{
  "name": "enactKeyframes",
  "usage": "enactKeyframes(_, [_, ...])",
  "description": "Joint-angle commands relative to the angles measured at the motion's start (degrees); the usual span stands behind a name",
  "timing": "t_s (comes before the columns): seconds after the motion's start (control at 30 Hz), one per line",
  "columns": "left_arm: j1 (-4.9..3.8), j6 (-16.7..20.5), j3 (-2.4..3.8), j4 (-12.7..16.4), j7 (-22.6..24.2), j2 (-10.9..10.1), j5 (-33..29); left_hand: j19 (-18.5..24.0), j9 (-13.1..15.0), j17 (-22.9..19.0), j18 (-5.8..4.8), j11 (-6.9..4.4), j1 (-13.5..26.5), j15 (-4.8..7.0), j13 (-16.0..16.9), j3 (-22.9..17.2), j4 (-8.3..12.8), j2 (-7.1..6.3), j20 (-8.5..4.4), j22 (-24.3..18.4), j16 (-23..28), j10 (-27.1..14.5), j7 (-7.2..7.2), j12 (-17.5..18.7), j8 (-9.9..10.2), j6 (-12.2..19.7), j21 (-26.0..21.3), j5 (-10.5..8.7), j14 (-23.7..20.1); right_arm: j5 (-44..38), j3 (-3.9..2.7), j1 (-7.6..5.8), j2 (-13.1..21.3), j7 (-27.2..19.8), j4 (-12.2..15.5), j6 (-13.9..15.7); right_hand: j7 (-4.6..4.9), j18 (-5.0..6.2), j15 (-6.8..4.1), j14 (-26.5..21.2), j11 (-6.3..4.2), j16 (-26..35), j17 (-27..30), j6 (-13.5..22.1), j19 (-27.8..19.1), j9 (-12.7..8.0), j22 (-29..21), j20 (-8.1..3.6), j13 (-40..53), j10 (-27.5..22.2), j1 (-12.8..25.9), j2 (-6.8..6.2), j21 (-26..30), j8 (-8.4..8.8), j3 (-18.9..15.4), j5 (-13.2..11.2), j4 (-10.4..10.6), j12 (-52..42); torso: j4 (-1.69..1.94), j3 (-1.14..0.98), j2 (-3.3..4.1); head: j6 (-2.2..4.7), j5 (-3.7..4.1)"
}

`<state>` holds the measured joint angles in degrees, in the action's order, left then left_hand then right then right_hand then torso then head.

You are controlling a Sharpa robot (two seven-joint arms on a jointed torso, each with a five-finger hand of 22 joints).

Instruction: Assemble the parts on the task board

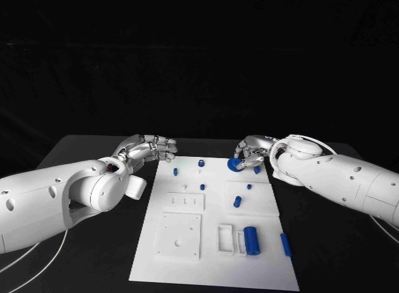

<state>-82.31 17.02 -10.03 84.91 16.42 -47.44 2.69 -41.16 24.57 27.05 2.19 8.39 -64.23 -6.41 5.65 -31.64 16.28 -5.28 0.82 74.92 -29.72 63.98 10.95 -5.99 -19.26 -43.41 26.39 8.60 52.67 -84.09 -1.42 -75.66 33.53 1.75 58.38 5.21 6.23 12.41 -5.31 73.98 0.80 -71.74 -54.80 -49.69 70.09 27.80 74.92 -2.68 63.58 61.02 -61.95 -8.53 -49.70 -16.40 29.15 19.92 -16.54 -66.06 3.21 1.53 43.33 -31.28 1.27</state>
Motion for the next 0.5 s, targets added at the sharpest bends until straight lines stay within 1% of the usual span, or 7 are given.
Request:
enactKeyframes(0.03, [-0.12, -0.9, 0.04, 0.06, 0.25, 0.02, -0.04, 0.53, -0.09, 0.08, 1.05, 0.07, -0.07, -0.2, -0.06, -0.39, 0.05, -0.19, 0.04, 0.64, 0.39, 0.42, 0.31, 0.4, 0.23, -0.18, 0.2, -0.27, -0.2, -8.02, 0.9, 0.97, -0.03, 0.87, 0.69, -1.67, 0.97, 2.59, -0.17, 0.32, 0.0, 0.39, -0.14, -3.43, -0.15, 0.0, 1.16, 0.15, -0.22, -0.55, -1.04, -0.24, -0.43, 0.44, 1.98, 2.88, 0.05, -0.3, 0.01, -0.01, -0.05, -0.08, 0.05])
enactKeyframes(0.1, [-0.12, -0.95, 0.04, 0.04, 0.23, 0.02, -0.02, 0.53, -0.09, 0.08, 1.05, 0.07, -0.07, -0.2, -0.06, -0.39, 0.05, -0.19, 0.04, 0.64, 0.39, 0.43, 0.31, 0.41, 0.23, -0.18, 0.2, -0.27, -0.2, -8.75, 1.0, 1.01, -0.01, 1.04, 0.88, -1.86, 0.99, 2.59, -0.2, 0.35, -0.04, 0.42, -0.2, -3.6, -0.18, 0.03, 1.15, 0.17, -0.3, -0.53, -1.35, -0.28, -0.51, 0.39, 2.83, 3.95, -0.08, -0.38, 0.01, -0.01, -0.05, -0.11, 0.07])
enactKeyframes(0.17, [-0.12, -0.95, 0.04, 0.03, 0.19, 0.03, -0.02, 0.53, -0.1, 0.09, 1.05, 0.07, -0.07, -0.2, -0.06, -0.39, 0.05, -0.19, 0.04, 0.64, 0.39, 0.43, 0.31, 0.41, 0.23, -0.18, 0.2, -0.27, -0.2, -8.62, 1.14, 1.01, 0.02, 1.1, 1.08, -1.99, 0.9, 2.59, -0.25, 0.42, -0.12, 0.45, -0.25, -4.06, -0.14, 0.14, 1.14, 0.25, -0.42, -0.47, -1.42, -0.44, -0.66, 0.2, 3.7, 4.16, -0.05, -0.48, 0.03, -0.03, -0.06, -0.09, 0.09])
enactKeyframes(0.33, [-0.12, -1.03, 0.04, 0.08, 0.09, 0.02, 0.03, 0.53, -0.1, 0.09, 1.06, 0.06, -0.08, -0.2, -0.06, -0.4, 0.05, -0.18, 0.04, 0.64, 0.39, 0.43, 0.31, 0.42, 0.23, -0.18, 0.2, -0.26, -0.19, -8.62, 1.22, 1.02, 0.07, 1.1, 1.39, -1.89, 0.66, 2.59, -0.45, 0.53, -0.34, 0.54, -0.38, -4.98, -0.13, 0.34, 1.12, 0.35, -0.67, -0.4, -1.46, -0.21, -0.93, -0.15, 5.57, 3.68, -0.02, -0.65, 0.02, 0.0, -0.07, -0.13, 0.06])
enactKeyframes(0.5, [-0.12, -0.98, 0.04, 0.16, 0.1, -0.07, 0.04, 0.53, -0.1, 0.1, 1.07, 0.06, -0.14, -0.2, -0.06, -0.43, 0.07, -0.18, 0.03, 0.65, 0.39, 0.44, 0.31, 0.45, 0.23, -0.18, 0.21, -0.25, -0.19, -9.06, 1.25, 1.02, 0.15, 1.26, 1.95, -0.51, 0.45, 2.59, -0.64, 0.61, -0.53, 0.6, -0.5, -5.63, -0.08, 0.47, 1.11, 0.4, -0.89, -0.38, -0.84, -0.16, -1.19, -0.35, 6.95, 2.96, 0.0, -0.79, -0.01, 0.0, -0.08, -0.07, 0.14])
